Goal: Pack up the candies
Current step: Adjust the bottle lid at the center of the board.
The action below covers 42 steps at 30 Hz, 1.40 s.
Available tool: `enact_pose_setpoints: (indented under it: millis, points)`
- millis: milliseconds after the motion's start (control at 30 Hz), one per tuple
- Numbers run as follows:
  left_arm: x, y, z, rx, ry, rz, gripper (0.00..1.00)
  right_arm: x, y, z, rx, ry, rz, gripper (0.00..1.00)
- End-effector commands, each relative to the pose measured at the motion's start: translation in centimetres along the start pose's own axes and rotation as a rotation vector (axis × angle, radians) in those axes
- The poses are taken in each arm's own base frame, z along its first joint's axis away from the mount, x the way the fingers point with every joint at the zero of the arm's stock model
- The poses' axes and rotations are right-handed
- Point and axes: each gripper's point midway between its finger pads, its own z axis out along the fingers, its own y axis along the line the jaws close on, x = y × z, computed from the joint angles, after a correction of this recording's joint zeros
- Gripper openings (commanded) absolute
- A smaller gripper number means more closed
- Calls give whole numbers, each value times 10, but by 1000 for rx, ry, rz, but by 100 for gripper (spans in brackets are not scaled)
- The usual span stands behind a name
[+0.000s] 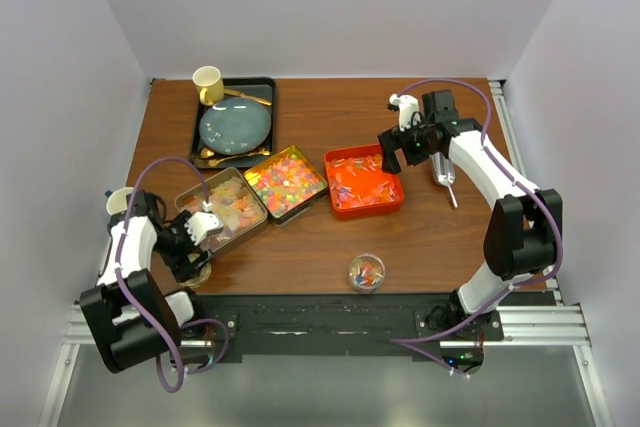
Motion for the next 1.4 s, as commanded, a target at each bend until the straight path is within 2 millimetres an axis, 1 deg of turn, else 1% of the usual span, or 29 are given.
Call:
enact_pose_setpoints:
  millis: [0, 167, 333, 433, 467, 533, 567, 600, 633, 700, 833, 900, 933, 1000, 1033, 1067, 1133, 1167, 1200, 1233, 1300, 1367]
  points:
    - [9, 0, 4, 1, 31, 50, 100, -17, 3, -1, -25, -42, -25, 99]
    - [10, -1, 5, 7, 32, 53, 100, -16, 5, -1, -30, -38, -31, 99]
    - [9, -1, 1, 15, 38, 77, 100, -17, 8, 0, -47, -41, -33, 99]
    - [17, -6, 7, 38, 62, 89, 100, -16, 9, 3, -53, -38, -37, 99]
    - [17, 2, 9, 8, 63, 88, 100, -16, 9, 3, -54, -36, -38, 99]
    - [14, 9, 10, -15, 51, 70, 100, -17, 11, 4, -59, -37, -42, 99]
    - [11, 19, 11, -48, 39, 70, 100, -18, 10, 4, -56, -39, -43, 99]
    - [9, 23, 11, -61, 29, 62, 100, -18, 11, 4, -58, -38, -47, 99]
    - [2, 29, 9, -72, 3, 65, 100, -18, 11, 4, -57, -36, -48, 99]
    - [-6, 32, 11, -57, -22, 72, 100, -18, 11, 4, -57, -34, -47, 99]
    - [-33, 43, 11, -41, -89, 84, 100, -16, 12, 7, -65, -30, -42, 99]
    - [-46, 42, 15, -14, -114, 103, 100, -17, 11, 7, -61, -33, -43, 99]
    - [-52, 47, 13, -20, -126, 103, 100, -17, 11, 7, -62, -32, -43, 99]
    - [-65, 45, 16, 1, -149, 118, 100, -17, 11, 6, -58, -33, -45, 99]
    - [-72, 49, 14, -7, -159, 119, 100, -18, 11, 6, -56, -33, -48, 99]
    - [-78, 48, 17, 3, -165, 130, 100, -16, 10, 6, -51, -30, -46, 99]
    - [-87, 51, 19, 3, -180, 134, 100, -15, 10, 7, -53, -29, -47, 99]
    - [-91, 47, 25, 27, -175, 143, 100, -14, 10, 7, -54, -27, -45, 99]
    - [-94, 47, 27, 33, -178, 141, 100, -13, 11, 8, -57, -25, -44, 99]
    - [-100, 50, 25, 33, -184, 130, 100, -13, 11, 8, -59, -23, -46, 99]
    - [-104, 53, 23, 37, -185, 105, 100, -14, 9, 6, -48, -24, -49, 99]
    - [-106, 55, 14, 24, -182, 97, 100, -14, 9, 5, -44, -26, -56, 99]
